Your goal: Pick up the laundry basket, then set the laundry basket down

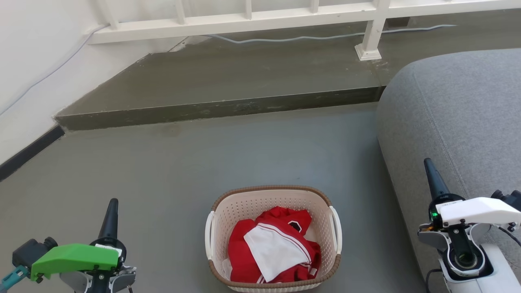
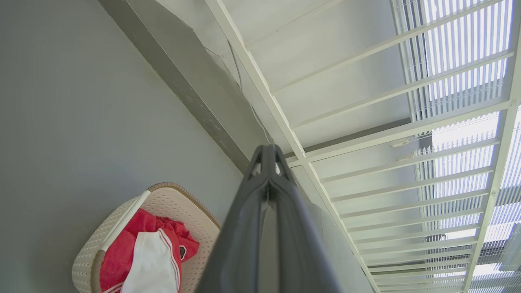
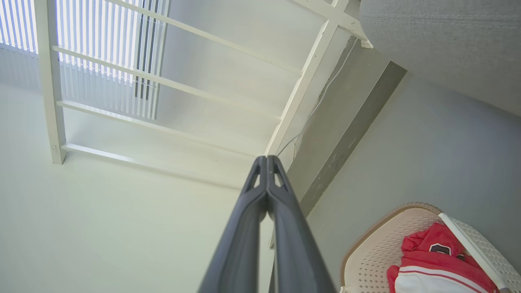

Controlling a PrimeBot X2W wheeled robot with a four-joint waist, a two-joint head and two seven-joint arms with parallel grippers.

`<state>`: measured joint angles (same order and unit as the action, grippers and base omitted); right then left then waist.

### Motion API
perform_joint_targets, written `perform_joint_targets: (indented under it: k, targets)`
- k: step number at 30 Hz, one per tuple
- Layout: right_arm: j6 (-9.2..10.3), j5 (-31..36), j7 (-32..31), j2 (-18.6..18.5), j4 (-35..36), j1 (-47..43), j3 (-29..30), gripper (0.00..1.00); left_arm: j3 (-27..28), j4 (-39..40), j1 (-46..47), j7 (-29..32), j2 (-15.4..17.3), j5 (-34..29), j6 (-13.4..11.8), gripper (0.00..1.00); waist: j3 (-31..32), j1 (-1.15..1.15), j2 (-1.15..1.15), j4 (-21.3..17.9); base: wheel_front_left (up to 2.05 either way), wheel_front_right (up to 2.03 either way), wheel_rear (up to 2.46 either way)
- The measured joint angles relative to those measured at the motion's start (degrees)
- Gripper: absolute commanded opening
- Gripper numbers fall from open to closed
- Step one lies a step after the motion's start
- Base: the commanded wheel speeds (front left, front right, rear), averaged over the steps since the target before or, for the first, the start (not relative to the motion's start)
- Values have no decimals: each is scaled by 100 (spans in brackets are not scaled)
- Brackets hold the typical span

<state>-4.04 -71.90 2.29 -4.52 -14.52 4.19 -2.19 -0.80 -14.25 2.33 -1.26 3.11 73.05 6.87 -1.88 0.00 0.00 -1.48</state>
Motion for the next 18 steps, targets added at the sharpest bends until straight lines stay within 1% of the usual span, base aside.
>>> perform_joint_targets:
  k: [18]
  targets:
    - [-151, -1324, -314, -1, -63, 0, 349, 0, 142, -77, 8, 304, 3, 1201, 0, 0, 101, 0, 0, 87, 0, 0, 0]
